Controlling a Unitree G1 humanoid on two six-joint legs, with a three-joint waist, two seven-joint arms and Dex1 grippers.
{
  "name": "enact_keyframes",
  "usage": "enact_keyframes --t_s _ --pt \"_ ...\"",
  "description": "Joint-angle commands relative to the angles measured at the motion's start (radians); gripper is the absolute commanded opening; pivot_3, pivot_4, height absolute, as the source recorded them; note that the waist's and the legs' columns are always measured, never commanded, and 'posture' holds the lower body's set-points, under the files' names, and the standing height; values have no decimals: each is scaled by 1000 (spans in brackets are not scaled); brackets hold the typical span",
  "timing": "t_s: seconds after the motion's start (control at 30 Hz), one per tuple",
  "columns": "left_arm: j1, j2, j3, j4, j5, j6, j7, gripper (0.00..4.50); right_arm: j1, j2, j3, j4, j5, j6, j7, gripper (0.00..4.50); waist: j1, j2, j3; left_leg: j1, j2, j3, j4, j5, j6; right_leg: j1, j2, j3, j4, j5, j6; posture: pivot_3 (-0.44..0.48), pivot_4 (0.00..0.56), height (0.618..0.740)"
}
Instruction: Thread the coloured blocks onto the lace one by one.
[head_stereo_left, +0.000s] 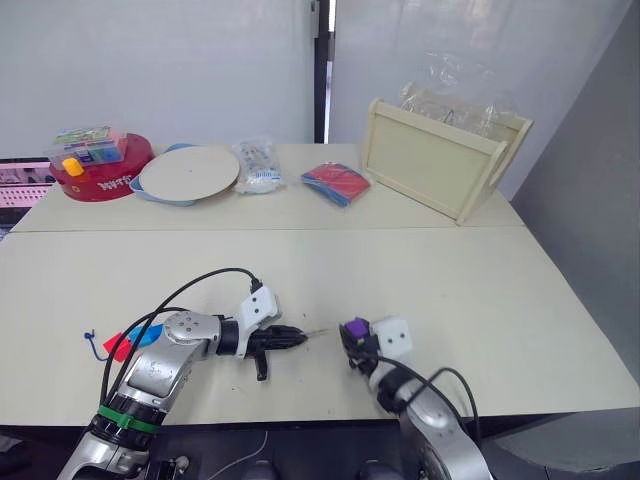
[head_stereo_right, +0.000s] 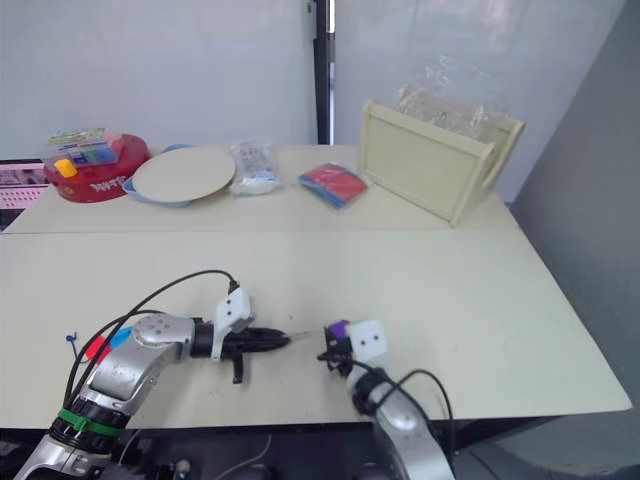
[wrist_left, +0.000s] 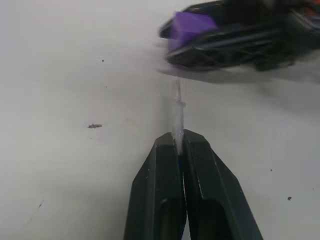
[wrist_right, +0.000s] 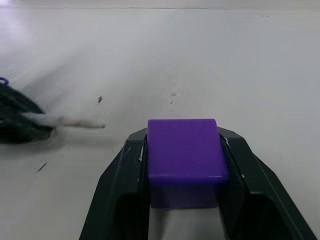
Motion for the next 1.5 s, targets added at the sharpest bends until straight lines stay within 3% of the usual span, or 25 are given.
enact_keyframes --t_s 0.03,0.13,0.2,0.37,0.43,0.57,0.7,0.8,0.93,1.1,1.3,1.5 --pt "-11 10 -1 -15 3 -24 -16 0 18 -23 26 -5 13 56 38 1197 3 0 0 1 0 0 0 0 0 1 0 0 0 0 0 0 150 740" --pt "-8 12 -2 -21 3 -24 -17 0 10 -15 32 12 -16 93 14 1197 5 -1 -1 1 0 0 0 0 0 1 0 0 0 0 0 0 150 740" --pt "-7 12 -2 -24 3 -22 -17 0 8 -6 21 2 -17 89 2 2240 5 -2 -1 1 0 0 0 0 0 1 0 0 0 0 0 0 150 740" --pt "9 22 5 -36 -1 -23 -21 0 -20 -40 -36 -109 60 91 73 4012 7 -2 -1 1 0 0 0 0 0 1 0 0 0 0 0 0 150 740" --pt "16 30 12 -40 -1 -24 -19 0 -54 -80 -71 -167 114 136 120 4454 7 -1 -1 0 0 0 0 0 0 1 0 0 0 0 0 0 150 740" --pt "40 59 34 -69 -16 -16 -20 0 -164 -221 -204 -253 389 362 281 4454 9 -1 -1 0 0 0 1 0 0 1 0 0 0 0 0 0 150 740" --pt "79 77 44 -120 -30 -2 -20 0 -303 -432 -262 -180 596 518 534 4454 10 -1 -1 0 0 0 0 0 0 2 0 -1 -2 0 0 0 150 740" --pt "106 78 43 -152 -37 9 -16 0 -427 -563 -167 -55 542 470 744 4454 11 -1 0 0 -1 0 1 0 1 2 -1 0 -3 0 0 0 150 740" --pt "122 75 36 -179 -45 25 -7 0 -581 -595 -6 181 365 253 955 4454 6 -1 0 1 0 0 1 0 1 2 0 0 -3 0 0 0 150 740" --pt "136 67 30 -211 -55 46 16 0 -728 -561 116 489 158 -83 1115 4454 12 -1 0 -2 -1 0 4 0 1 2 -1 -1 -4 0 0 0 150 740" --pt "156 71 30 -247 -63 65 29 0 -806 -516 128 683 75 -271 1206 4454 11 -1 0 -3 0 0 5 0 1 2 -1 -1 -4 0 0 0 150 740" --pt "154 76 25 -271 -65 79 27 0 -794 -507 93 711 97 -271 1252 2607 11 -1 0 -2 0 0 5 0 1 2 -1 -1 -3 0 0 0 150 740"
